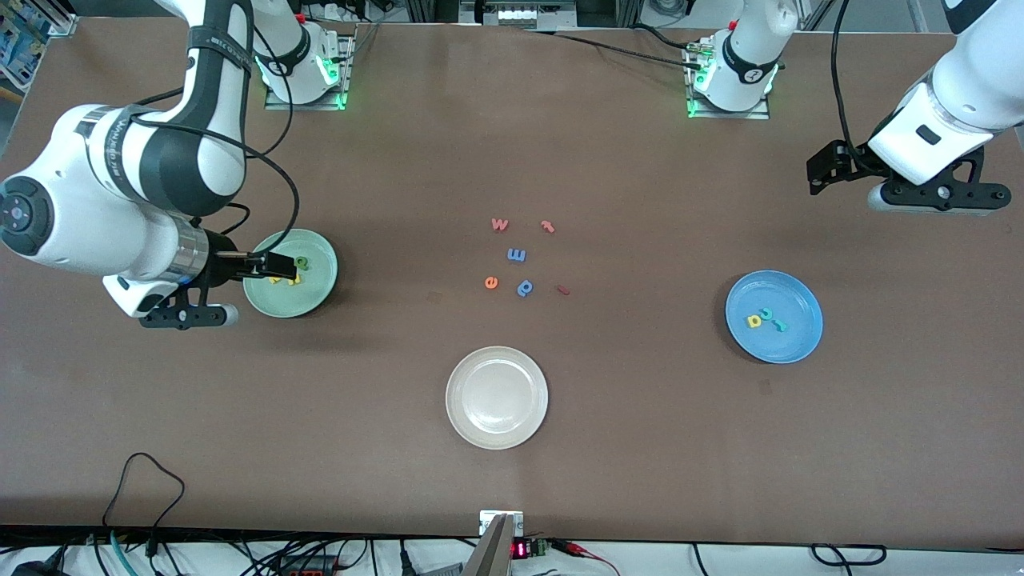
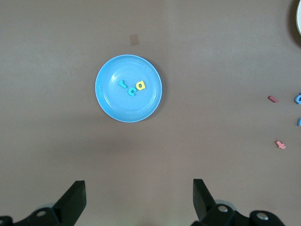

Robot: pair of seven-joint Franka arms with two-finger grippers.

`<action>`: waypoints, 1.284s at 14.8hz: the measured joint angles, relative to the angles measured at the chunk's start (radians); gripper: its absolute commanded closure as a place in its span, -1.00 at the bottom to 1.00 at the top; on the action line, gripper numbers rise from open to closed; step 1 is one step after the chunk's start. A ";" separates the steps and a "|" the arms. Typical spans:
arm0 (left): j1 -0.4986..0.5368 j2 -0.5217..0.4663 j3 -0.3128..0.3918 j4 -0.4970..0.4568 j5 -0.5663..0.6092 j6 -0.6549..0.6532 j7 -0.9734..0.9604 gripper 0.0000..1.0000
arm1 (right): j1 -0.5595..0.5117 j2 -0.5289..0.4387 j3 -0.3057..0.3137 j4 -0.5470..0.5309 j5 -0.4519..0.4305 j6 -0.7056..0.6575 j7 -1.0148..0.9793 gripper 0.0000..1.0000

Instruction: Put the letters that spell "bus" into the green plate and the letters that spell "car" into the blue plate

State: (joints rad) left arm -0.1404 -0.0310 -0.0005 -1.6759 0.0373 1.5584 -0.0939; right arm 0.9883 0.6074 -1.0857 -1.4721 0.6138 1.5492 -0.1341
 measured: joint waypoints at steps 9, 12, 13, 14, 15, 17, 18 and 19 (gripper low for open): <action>-0.003 0.001 -0.005 0.000 0.000 0.000 0.000 -1.00 | -0.828 -0.383 0.896 0.096 -0.574 -0.028 0.132 -1.00; -0.004 0.001 -0.006 0.000 0.000 0.000 0.000 -1.00 | -0.996 -0.422 0.979 0.080 -0.543 -0.065 0.131 -1.00; -0.004 0.001 -0.006 0.000 0.000 0.000 0.000 -1.00 | -1.023 -0.427 1.006 0.074 -0.543 -0.066 0.131 -1.00; -0.004 0.001 -0.006 0.000 0.000 0.000 0.000 -1.00 | -1.045 -0.431 1.038 0.069 -0.545 -0.065 0.131 -1.00; -0.004 0.001 -0.006 0.000 0.000 0.000 0.000 -1.00 | -1.057 -0.433 1.066 0.066 -0.552 -0.065 0.132 -1.00; -0.004 0.001 -0.006 0.000 0.000 0.000 0.000 -1.00 | -1.056 -0.436 1.096 0.057 -0.589 -0.060 0.133 -1.00; -0.004 0.001 -0.006 0.000 0.000 0.000 0.000 -1.00 | -1.048 -0.437 1.100 0.053 -0.606 -0.055 0.134 -1.00; -0.004 0.001 -0.006 0.000 0.000 0.000 0.000 -1.00 | -1.038 -0.438 1.096 0.047 -0.616 -0.044 0.136 -1.00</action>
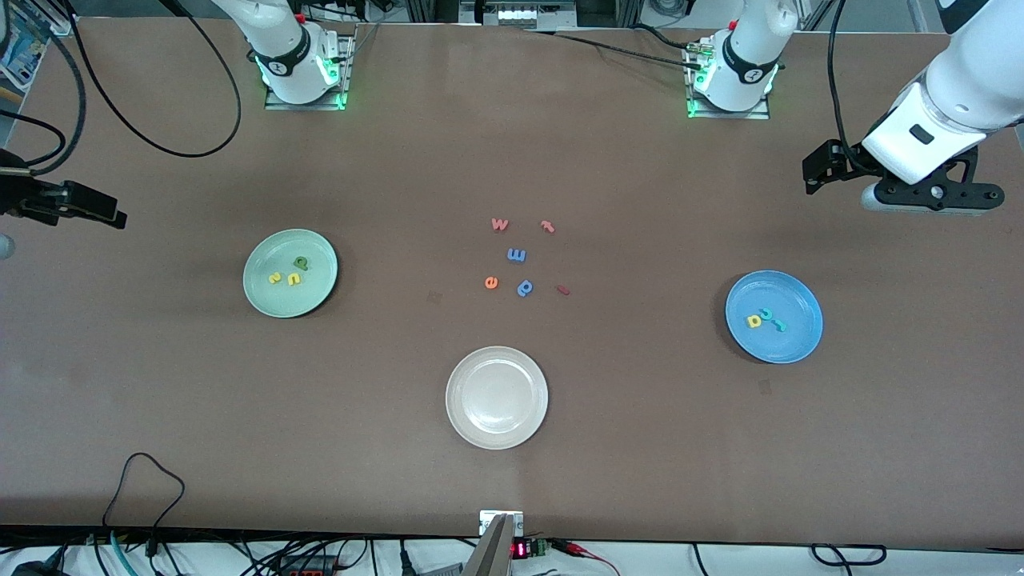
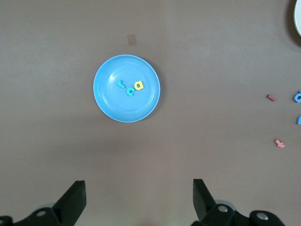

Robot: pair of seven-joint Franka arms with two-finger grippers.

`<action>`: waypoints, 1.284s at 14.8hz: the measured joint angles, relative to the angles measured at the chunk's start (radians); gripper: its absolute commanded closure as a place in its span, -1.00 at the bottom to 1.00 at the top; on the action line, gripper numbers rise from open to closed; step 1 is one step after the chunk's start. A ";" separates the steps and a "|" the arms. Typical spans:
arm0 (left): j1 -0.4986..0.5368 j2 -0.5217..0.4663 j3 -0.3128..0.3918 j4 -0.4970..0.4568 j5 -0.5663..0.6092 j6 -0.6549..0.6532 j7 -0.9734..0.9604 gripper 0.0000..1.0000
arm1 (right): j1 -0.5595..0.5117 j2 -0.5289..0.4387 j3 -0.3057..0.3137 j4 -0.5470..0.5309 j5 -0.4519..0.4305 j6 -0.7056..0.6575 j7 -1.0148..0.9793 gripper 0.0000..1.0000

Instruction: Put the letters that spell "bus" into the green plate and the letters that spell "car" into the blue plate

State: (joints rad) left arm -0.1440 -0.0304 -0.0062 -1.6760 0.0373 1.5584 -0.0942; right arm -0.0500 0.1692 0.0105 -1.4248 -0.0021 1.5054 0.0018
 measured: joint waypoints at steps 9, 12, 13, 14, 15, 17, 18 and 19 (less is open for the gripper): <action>0.000 0.002 0.000 0.000 0.000 0.000 0.000 -1.00 | 0.052 -0.131 -0.065 -0.193 -0.005 0.107 -0.003 -1.00; 0.000 0.003 0.000 0.000 0.000 0.000 0.000 -1.00 | 0.052 -0.157 -0.067 -0.231 -0.005 0.107 -0.012 -1.00; 0.000 0.003 0.000 0.000 0.000 0.000 0.000 -1.00 | 0.052 -0.161 -0.068 -0.237 -0.005 0.107 -0.013 -1.00; 0.000 0.003 0.000 0.000 0.000 0.000 0.000 -1.00 | 0.052 -0.164 -0.068 -0.241 -0.005 0.107 -0.013 -1.00; 0.000 0.003 0.000 0.000 0.000 0.000 0.000 -1.00 | 0.053 -0.167 -0.068 -0.241 -0.005 0.107 -0.013 -1.00; 0.000 0.004 -0.002 0.000 0.000 0.000 0.000 -1.00 | 0.053 -0.170 -0.068 -0.241 -0.005 0.107 -0.014 -1.00; 0.000 0.004 -0.003 0.000 0.000 0.000 0.000 -1.00 | 0.053 -0.171 -0.068 -0.241 -0.005 0.107 -0.015 -1.00; 0.000 0.004 -0.004 0.000 0.000 0.000 0.000 -1.00 | 0.053 -0.172 -0.068 -0.241 -0.005 0.107 -0.016 -1.00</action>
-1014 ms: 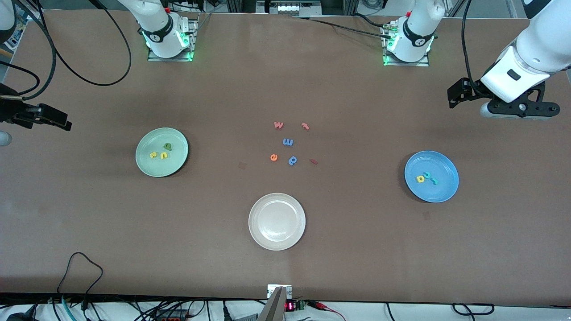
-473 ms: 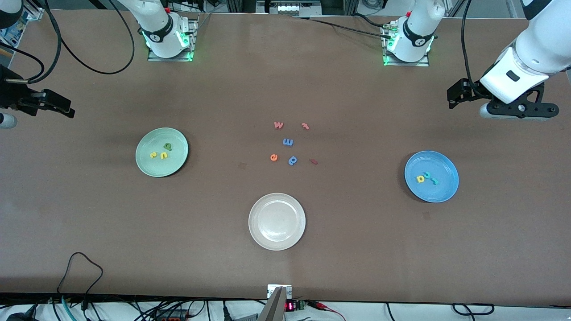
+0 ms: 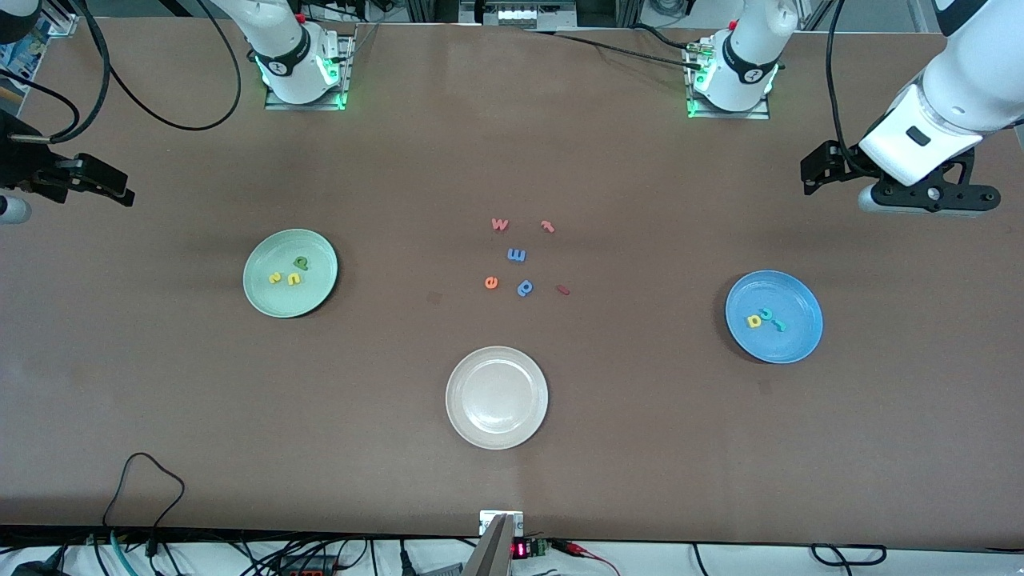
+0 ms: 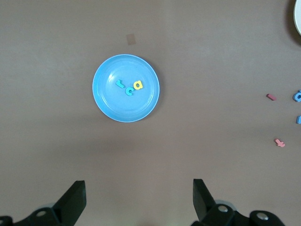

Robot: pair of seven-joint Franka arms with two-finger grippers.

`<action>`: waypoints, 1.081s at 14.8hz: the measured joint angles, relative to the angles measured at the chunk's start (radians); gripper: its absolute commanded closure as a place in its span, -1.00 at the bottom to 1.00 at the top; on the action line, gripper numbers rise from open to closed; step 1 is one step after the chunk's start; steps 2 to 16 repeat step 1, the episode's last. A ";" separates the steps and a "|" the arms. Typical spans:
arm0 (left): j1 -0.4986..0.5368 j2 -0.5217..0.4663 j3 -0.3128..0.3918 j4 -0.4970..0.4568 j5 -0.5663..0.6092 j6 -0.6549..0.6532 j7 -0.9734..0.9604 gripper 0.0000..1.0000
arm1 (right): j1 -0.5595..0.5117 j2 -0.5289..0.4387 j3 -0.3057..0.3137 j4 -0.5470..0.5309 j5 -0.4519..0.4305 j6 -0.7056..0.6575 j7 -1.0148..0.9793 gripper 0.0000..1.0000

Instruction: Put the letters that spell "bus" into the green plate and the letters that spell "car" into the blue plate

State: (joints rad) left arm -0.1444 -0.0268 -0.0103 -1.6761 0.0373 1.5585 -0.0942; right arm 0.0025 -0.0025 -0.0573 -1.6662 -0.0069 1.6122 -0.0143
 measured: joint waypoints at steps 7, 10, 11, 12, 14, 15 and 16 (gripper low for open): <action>0.000 0.000 -0.001 0.000 0.000 0.000 0.000 -1.00 | 0.000 -0.001 0.000 -0.001 0.000 0.000 0.000 -1.00; 0.000 0.000 -0.001 0.000 0.000 0.000 0.000 -1.00 | 0.000 -0.001 0.000 -0.001 0.000 0.000 0.000 -1.00; 0.000 0.000 -0.001 0.000 0.000 0.000 0.000 -1.00 | 0.000 -0.001 0.000 -0.001 0.000 0.000 0.000 -1.00; 0.000 0.000 -0.001 0.000 0.000 0.000 0.000 -1.00 | 0.000 -0.001 0.000 -0.001 0.000 0.000 0.000 -1.00; 0.000 0.000 -0.001 0.000 0.000 0.000 0.000 -1.00 | 0.000 -0.001 0.000 -0.001 0.000 0.000 0.000 -1.00; 0.000 0.000 -0.001 0.000 0.000 0.000 0.000 -1.00 | 0.000 -0.001 0.000 -0.001 0.000 0.000 0.000 -1.00; 0.000 0.000 -0.001 0.000 0.000 0.000 0.000 -1.00 | 0.000 -0.001 0.000 -0.001 0.000 0.000 0.000 -1.00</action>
